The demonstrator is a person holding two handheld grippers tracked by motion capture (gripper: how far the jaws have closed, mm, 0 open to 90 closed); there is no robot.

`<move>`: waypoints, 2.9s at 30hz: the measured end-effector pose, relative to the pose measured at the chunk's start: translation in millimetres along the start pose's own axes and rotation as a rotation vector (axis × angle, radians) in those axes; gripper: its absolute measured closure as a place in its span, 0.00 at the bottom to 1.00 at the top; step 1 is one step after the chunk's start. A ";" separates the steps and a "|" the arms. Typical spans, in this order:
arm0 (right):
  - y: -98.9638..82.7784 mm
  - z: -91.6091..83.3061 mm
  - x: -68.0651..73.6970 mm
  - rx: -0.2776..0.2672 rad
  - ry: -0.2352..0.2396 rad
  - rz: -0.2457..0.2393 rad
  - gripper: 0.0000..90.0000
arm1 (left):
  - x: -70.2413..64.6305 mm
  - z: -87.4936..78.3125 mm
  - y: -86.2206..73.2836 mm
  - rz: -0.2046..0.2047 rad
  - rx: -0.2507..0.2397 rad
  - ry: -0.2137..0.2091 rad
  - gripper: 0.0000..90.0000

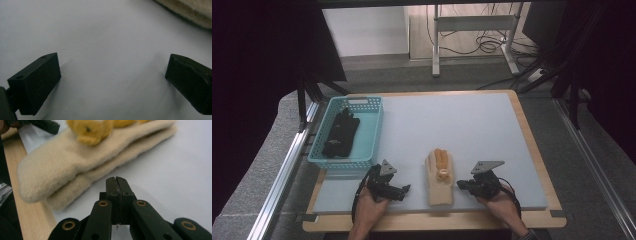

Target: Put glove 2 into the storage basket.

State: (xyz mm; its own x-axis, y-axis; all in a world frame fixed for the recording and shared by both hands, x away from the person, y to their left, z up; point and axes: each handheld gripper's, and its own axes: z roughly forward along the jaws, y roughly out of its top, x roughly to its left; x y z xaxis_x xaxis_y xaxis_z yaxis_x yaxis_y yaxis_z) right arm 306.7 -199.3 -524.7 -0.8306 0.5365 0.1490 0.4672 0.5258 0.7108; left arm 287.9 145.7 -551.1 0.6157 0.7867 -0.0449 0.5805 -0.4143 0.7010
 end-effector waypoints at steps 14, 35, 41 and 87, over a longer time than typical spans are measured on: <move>5.7 24.2 20.5 -0.009 0.055 -0.043 0.97 | -0.7 -2.5 -1.6 -0.013 -0.005 0.017 0.02; 30.2 57.4 45.9 -0.012 0.029 -0.124 0.92 | 13.9 -16.5 -18.8 -0.038 -0.021 0.037 0.05; 25.9 44.6 39.5 -0.011 0.001 -0.127 0.87 | 12.8 -16.0 -19.7 -0.045 -0.030 0.043 0.05; -14.5 -16.0 -54.3 -0.030 -0.315 0.021 0.21 | 10.6 -17.2 -16.5 -0.061 -0.012 0.040 0.05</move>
State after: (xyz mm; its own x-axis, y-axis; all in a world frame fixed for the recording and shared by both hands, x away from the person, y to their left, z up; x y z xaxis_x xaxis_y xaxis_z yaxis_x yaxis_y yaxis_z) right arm 340.2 -246.6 -532.2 -0.6839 0.7276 -0.0532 0.4702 0.4953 0.7305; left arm 275.7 168.8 -550.9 0.5570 0.8283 -0.0596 0.6101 -0.3595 0.7061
